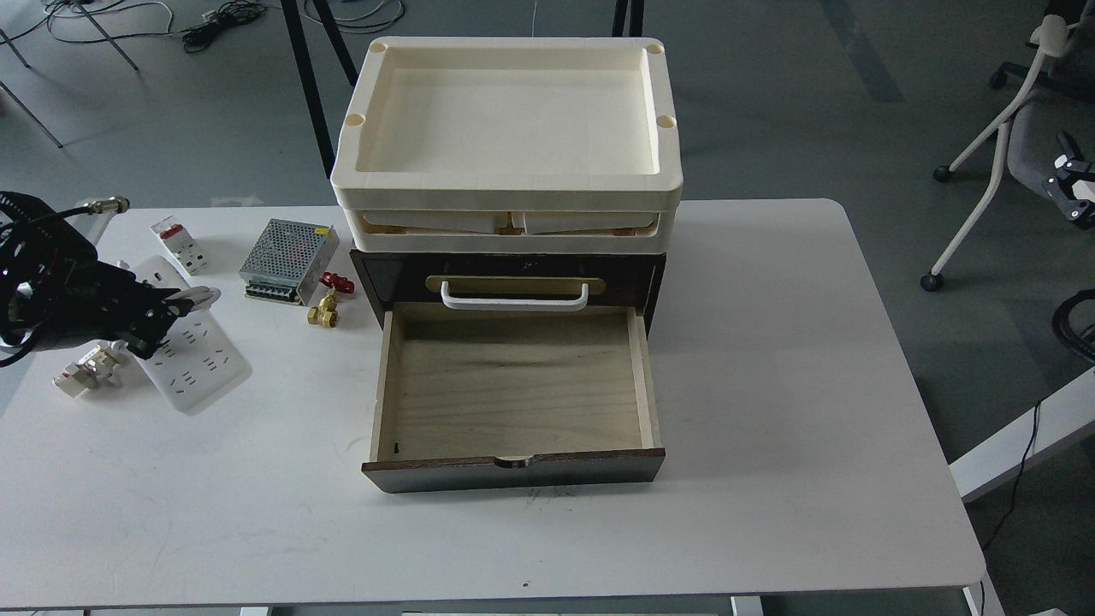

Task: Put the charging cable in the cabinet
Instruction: 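Close the left gripper on the power strip and lift it, then carry the power strip with the left gripper over the open drawer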

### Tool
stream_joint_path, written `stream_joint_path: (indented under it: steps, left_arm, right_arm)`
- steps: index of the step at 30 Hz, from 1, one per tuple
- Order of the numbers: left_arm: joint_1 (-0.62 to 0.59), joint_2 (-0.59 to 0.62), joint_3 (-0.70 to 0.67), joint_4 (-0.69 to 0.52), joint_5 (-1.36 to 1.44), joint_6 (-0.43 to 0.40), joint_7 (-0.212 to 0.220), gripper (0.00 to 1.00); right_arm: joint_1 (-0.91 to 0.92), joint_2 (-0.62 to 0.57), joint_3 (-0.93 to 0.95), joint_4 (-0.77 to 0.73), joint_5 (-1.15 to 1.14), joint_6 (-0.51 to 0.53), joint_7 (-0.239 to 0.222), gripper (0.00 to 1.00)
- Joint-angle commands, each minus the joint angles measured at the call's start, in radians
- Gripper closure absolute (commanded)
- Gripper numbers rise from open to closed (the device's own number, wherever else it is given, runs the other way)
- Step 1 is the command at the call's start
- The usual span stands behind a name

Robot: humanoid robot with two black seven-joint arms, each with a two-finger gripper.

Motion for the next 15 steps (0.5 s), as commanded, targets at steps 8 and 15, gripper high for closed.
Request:
stream_joint_path:
  steps: [8,15]
  left_arm:
    - [0.002,0.253,-0.002,-0.452,-0.355,-0.191,0.000,1.00]
    - [0.002,0.219,-0.005,-0.536,-0.625,-0.269,0.000,1.00]
  right_arm:
    - [-0.008,0.002,0.001,-0.001,0.000,0.000,0.000,0.00]
    - [-0.020,0.002,0.001,-0.001,0.000,0.000,0.001,0.00]
